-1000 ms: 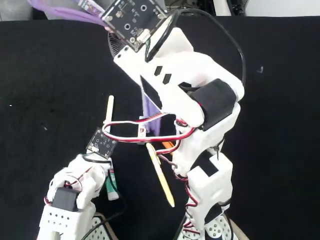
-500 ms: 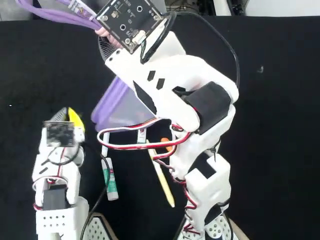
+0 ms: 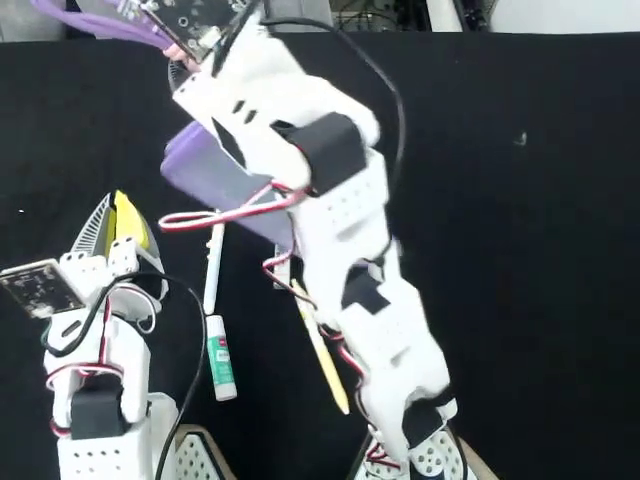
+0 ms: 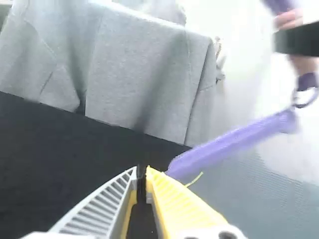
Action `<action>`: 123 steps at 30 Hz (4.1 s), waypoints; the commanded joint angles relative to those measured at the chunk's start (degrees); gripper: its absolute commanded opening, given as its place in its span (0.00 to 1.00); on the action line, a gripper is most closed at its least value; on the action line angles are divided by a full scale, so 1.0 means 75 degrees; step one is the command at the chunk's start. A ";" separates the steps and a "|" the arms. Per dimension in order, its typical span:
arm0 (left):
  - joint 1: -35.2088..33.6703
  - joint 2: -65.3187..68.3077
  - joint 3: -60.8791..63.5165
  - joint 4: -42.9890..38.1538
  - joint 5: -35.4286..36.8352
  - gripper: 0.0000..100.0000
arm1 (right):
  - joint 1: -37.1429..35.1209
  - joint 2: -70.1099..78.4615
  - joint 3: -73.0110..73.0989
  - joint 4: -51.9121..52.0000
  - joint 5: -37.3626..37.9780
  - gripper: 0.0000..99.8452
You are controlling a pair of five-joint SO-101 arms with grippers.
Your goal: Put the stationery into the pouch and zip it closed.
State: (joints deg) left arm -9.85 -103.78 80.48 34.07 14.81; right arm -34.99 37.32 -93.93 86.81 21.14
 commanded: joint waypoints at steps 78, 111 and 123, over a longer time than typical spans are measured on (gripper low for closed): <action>0.3745 0.0094 -0.0815 -0.0422 0.0070 0.24 | -0.0481 -0.0990 -0.0229 0.0914 -0.1043 0.01; 0.2549 0.6248 -0.1377 -0.4103 0.0129 0.25 | -0.0680 -0.1342 -0.0240 0.1242 -0.1055 0.01; 0.2010 0.4114 -0.0838 -0.4056 0.0070 0.03 | 0.0891 -0.1776 -0.0158 0.0785 -0.1043 0.01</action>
State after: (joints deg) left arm 7.12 -64.22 73.98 4.53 15.69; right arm -33.67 27.91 -93.93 95.69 13.32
